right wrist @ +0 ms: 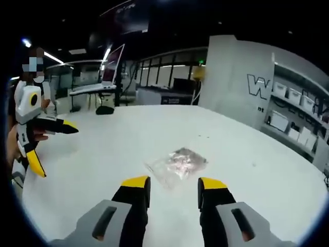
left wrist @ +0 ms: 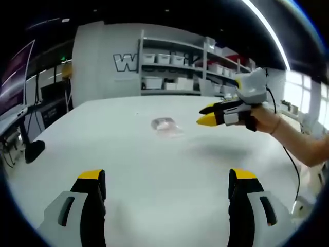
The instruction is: Open the resealable bag by pulling the two sides of the seal apart until the entire bag opening is separated and visibly accessible.
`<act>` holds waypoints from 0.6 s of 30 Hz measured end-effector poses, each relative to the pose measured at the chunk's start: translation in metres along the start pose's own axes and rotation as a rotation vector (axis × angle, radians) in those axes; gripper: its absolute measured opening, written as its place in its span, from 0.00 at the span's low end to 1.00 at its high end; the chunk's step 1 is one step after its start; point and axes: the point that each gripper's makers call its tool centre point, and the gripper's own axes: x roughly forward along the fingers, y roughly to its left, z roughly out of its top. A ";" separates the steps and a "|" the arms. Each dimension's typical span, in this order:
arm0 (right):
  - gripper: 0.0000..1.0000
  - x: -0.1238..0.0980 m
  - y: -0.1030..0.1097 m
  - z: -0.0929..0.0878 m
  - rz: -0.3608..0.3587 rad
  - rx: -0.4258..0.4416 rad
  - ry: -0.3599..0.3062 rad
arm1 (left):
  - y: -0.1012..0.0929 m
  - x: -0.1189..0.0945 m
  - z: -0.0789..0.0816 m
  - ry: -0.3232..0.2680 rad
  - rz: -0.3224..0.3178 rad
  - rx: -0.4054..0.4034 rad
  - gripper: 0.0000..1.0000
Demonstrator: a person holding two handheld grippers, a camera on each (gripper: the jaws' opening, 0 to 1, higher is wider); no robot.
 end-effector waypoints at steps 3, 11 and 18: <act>0.35 0.004 -0.002 -0.002 -0.004 0.005 0.006 | -0.001 0.000 0.000 -0.002 -0.001 0.000 1.00; 0.35 0.008 -0.002 -0.006 -0.003 0.017 0.018 | -0.001 -0.002 0.001 -0.005 0.000 0.000 1.00; 0.34 0.015 -0.007 -0.007 -0.001 0.023 0.025 | -0.002 -0.002 0.001 -0.006 -0.003 -0.001 1.00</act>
